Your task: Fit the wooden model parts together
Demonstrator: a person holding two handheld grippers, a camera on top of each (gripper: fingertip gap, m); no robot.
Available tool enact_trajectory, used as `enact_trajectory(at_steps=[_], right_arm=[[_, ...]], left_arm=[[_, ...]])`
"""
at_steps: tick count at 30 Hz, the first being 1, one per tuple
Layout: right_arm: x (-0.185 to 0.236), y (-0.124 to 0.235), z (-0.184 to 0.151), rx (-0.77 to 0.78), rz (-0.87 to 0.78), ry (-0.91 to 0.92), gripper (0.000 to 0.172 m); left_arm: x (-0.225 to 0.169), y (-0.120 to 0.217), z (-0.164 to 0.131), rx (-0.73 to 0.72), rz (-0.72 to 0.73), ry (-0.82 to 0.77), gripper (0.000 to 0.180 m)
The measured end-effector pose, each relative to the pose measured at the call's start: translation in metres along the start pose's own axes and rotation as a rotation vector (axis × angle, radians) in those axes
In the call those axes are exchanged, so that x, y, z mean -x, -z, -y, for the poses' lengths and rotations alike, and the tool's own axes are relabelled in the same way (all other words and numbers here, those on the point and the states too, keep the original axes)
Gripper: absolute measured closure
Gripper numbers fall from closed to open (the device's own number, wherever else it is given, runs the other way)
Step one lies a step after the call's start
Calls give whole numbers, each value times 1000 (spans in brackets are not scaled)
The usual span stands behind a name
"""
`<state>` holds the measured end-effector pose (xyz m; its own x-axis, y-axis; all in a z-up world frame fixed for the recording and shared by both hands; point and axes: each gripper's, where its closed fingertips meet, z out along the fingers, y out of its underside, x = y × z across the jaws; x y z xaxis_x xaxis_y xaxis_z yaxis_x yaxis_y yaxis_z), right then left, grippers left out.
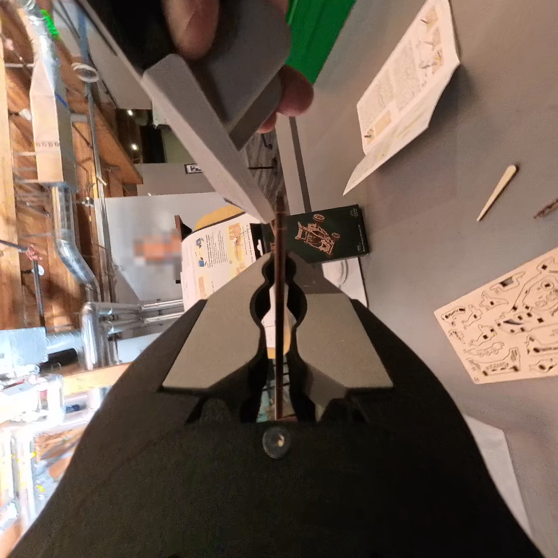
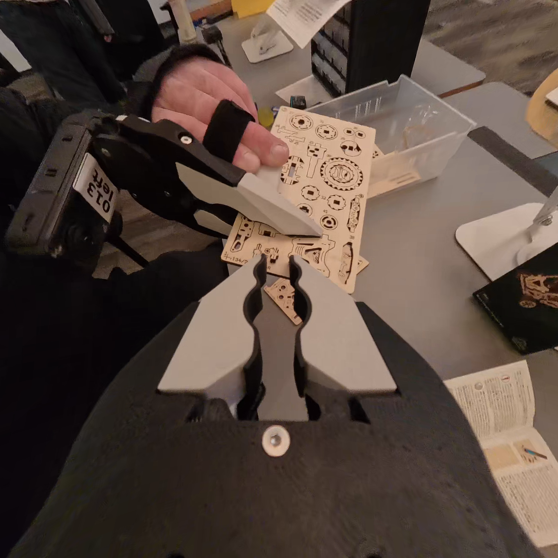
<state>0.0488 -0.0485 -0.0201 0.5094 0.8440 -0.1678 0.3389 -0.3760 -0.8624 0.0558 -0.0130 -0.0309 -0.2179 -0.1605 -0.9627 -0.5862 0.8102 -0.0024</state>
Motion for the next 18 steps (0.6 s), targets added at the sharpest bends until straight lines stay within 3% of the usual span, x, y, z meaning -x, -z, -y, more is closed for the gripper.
enact_trajectory(at_steps=[6, 8, 18], right_arm=[[-4, -14, -26, 176, 53, -62, 162], [-4, -18, -28, 184, 69, -65, 170], [-5, -38, -37, 172, 101, -87, 172]], left_arm=[[-19, -6, 0, 24, -73, -189, 178], [-23, -8, -4, 43, -92, -202, 178], [-52, -13, -10, 83, -216, -325, 179]])
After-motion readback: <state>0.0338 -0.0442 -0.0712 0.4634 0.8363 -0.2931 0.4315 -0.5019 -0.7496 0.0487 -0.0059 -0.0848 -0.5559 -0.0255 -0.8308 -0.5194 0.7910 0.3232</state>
